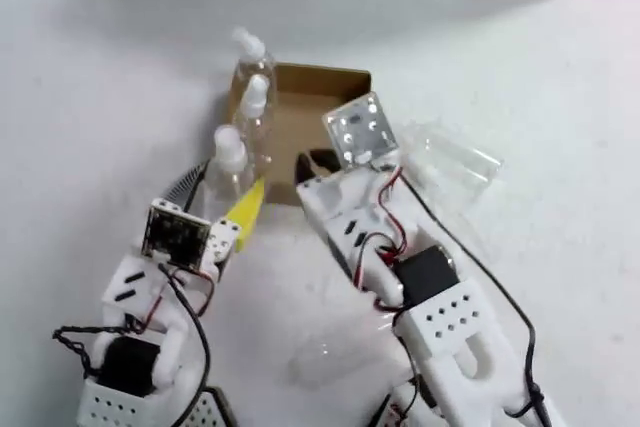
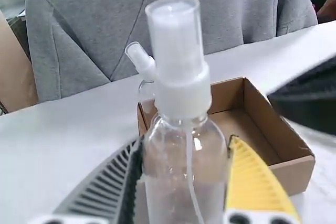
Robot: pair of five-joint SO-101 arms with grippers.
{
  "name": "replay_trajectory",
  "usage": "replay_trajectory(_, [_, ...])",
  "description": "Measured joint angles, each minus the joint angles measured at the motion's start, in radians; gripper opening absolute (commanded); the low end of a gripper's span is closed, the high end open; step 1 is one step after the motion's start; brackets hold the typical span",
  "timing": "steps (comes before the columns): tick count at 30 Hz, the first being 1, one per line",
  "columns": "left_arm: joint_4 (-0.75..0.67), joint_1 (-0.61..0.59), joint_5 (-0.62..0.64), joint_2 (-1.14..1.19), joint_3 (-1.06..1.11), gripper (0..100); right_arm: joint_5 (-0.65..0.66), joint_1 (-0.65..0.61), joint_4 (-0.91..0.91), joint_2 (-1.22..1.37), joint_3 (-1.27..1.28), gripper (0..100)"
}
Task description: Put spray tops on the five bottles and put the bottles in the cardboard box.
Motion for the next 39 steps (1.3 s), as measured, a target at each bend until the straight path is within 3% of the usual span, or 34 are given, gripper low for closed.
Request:
replay_trajectory(10, [-0.012, -0.032, 0.114, 0.000, 0.000, 8, 0.000, 0.000, 0.032, 0.000, 0.157, 1.5])
replay_trajectory(22, [-0.020, -0.058, 0.170, 0.000, -0.005, 8, 0.000, -0.210, -0.109, -0.003, 0.341, 1.5])
replay_trajectory(27, [-0.020, -0.058, 0.170, 0.005, -0.054, 6, 0.000, -0.276, -0.164, -0.124, 0.437, 1.5])
replay_trajectory(32, [-0.020, -0.058, 0.170, 0.184, -0.187, 6, 0.000, -0.361, -0.290, -0.334, 0.600, 1.5])
replay_trajectory(39, [-0.020, -0.046, 0.249, 0.361, -0.282, 6, 0.002, -0.370, -0.548, -0.532, 0.779, 1.5])
